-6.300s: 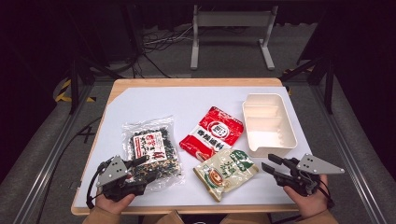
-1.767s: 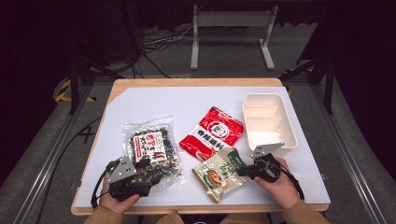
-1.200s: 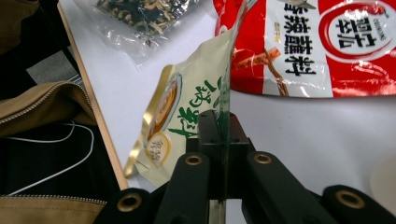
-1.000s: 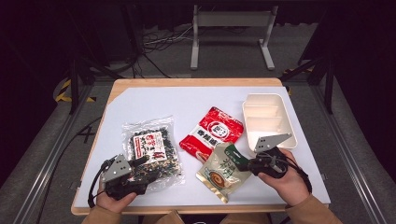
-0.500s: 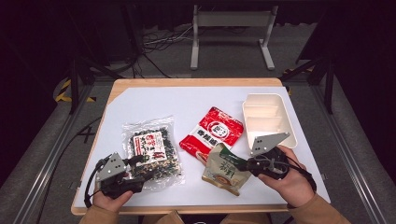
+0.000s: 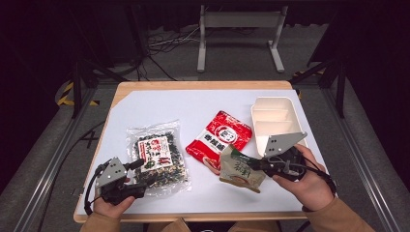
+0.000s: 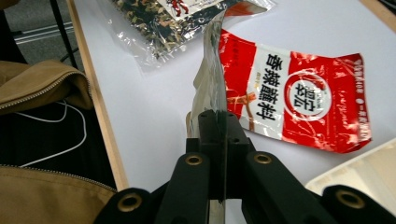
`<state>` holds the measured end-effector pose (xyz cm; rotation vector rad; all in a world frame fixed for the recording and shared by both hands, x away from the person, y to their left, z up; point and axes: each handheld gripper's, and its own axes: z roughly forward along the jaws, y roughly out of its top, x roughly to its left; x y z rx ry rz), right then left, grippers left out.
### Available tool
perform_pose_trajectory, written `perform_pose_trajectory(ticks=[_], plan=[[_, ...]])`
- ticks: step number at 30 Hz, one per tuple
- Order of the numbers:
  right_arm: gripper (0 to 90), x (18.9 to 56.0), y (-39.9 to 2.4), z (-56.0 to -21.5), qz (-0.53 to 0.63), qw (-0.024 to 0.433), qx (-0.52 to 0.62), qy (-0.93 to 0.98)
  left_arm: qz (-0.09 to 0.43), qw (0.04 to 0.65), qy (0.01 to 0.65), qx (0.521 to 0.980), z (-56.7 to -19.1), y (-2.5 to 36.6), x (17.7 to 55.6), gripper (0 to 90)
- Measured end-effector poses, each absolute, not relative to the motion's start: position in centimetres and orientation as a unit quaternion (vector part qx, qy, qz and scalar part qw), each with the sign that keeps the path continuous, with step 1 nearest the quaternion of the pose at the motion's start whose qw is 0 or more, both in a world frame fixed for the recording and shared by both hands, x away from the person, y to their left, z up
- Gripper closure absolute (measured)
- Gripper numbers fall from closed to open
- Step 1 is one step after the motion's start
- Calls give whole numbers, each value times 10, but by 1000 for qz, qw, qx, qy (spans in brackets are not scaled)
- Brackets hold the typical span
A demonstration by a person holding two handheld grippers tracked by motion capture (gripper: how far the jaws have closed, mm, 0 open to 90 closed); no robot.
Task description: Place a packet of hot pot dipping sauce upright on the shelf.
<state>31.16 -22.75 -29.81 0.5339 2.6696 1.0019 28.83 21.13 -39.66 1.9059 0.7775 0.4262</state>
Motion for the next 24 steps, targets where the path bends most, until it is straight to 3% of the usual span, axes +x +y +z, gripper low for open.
perform_pose_trajectory(ticks=[24], plan=[[891, 332, -244, -253, 331, 179, 168, 911, 179, 498, 326, 783, -396, 215, 289, 322]])
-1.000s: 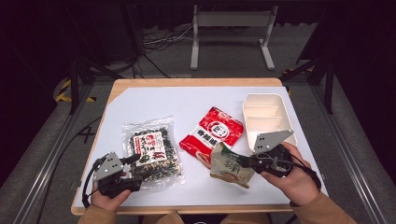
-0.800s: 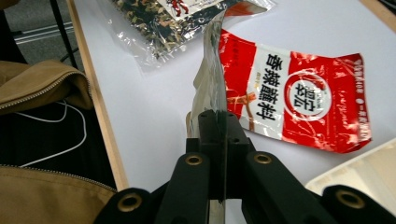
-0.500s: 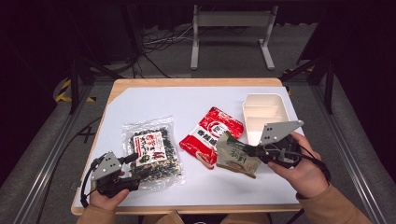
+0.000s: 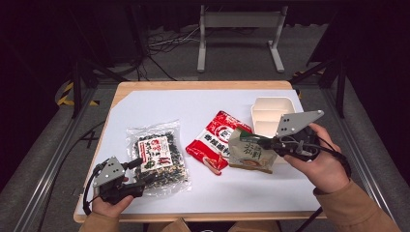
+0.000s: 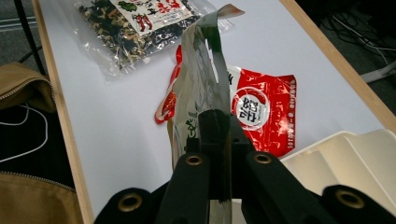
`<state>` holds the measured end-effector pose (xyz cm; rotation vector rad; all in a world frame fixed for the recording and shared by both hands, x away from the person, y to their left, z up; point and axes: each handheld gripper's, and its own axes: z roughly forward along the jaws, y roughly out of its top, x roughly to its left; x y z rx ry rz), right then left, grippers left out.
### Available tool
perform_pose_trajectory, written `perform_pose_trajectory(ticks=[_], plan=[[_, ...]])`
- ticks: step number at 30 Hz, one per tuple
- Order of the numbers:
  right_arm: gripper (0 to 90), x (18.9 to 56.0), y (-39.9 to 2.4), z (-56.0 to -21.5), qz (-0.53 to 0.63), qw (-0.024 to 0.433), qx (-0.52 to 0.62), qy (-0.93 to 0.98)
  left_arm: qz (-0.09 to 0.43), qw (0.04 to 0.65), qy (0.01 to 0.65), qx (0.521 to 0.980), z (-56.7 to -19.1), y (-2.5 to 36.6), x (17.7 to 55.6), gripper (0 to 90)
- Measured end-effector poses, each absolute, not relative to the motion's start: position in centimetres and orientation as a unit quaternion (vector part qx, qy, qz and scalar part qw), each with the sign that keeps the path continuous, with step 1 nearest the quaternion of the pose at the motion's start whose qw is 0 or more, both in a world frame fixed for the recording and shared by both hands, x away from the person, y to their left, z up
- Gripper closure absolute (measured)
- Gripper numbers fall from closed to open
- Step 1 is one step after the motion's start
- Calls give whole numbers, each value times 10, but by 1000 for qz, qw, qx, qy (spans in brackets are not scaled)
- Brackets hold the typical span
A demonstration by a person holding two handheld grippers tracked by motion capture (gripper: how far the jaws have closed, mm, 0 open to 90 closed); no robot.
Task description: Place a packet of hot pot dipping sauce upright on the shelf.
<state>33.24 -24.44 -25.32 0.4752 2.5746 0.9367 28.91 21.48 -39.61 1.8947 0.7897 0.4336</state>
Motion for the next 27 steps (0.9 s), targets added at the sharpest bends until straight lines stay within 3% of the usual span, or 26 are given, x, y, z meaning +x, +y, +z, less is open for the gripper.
perform_pose_trajectory(ticks=[27], plan=[[891, 364, -265, -220, 323, 235, 160, 903, 185, 498, 339, 776, -396, 223, 290, 300]])
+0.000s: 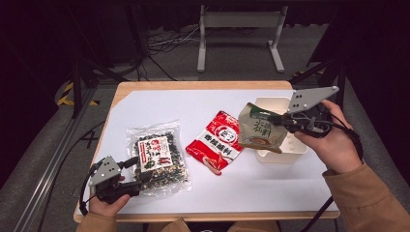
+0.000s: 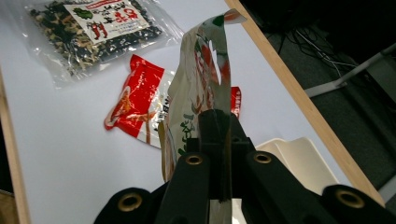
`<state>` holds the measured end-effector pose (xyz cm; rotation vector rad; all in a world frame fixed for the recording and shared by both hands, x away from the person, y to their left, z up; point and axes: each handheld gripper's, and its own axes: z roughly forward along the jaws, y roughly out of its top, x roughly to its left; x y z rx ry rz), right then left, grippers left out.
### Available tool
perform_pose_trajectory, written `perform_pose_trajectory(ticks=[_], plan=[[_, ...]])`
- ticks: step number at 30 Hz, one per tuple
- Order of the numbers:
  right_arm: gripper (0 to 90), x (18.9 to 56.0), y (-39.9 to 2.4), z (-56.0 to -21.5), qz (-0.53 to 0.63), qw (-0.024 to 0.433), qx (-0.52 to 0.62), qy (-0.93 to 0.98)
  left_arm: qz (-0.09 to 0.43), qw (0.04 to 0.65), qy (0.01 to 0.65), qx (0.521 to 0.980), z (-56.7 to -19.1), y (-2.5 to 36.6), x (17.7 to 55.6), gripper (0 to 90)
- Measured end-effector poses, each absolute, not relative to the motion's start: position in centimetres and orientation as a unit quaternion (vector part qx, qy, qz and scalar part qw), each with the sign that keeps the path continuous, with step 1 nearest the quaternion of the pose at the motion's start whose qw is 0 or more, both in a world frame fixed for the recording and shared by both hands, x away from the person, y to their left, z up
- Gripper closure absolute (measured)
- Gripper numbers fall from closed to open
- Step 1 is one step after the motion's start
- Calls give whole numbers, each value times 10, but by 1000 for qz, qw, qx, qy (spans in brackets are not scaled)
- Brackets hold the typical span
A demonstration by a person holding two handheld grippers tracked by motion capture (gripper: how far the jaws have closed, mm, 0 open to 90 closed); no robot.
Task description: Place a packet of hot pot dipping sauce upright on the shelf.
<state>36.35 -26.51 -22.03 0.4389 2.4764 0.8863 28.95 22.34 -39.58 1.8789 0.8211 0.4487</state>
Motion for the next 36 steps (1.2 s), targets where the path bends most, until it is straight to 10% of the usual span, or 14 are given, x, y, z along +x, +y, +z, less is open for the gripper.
perform_pose_trajectory(ticks=[36], plan=[[890, 442, -306, -206, 317, 290, 169, 887, 203, 493, 370, 761, -396, 239, 275, 299]])
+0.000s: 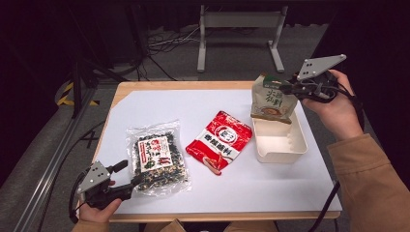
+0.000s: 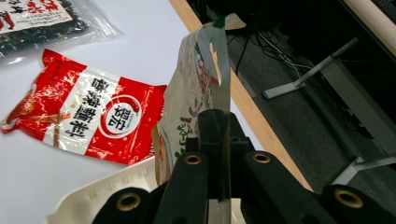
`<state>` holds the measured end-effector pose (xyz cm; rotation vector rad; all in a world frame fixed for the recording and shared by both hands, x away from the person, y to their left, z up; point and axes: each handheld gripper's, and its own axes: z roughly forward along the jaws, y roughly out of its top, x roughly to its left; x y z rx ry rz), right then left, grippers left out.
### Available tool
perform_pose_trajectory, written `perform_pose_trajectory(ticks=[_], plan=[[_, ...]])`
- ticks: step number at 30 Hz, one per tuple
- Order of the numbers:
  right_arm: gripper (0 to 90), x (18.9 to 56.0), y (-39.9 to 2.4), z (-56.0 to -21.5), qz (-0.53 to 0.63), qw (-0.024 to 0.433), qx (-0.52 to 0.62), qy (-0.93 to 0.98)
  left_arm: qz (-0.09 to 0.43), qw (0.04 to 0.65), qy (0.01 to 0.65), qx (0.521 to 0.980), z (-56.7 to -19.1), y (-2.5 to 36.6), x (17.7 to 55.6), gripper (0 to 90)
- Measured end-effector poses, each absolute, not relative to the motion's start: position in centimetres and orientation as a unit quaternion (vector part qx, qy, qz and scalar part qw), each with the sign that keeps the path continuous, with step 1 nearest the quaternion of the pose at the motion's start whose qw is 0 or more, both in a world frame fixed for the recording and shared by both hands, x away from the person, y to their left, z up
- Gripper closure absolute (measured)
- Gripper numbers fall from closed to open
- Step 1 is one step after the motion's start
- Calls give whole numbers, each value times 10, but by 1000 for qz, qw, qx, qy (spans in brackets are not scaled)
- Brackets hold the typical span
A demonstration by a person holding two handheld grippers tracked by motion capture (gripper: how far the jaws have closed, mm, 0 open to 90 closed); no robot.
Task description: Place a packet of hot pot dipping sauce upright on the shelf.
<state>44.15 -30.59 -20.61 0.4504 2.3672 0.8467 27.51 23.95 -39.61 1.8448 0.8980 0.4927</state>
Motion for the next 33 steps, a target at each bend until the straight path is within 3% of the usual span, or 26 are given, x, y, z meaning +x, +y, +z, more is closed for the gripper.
perform_pose_trajectory(ticks=[21, 33], plan=[[890, 491, -324, -225, 312, 341, 152, 874, 202, 493, 367, 763, -397, 239, 277, 298], [889, 513, -333, -244, 306, 340, 156, 875, 199, 490, 368, 764, -398, 239, 278, 298]])
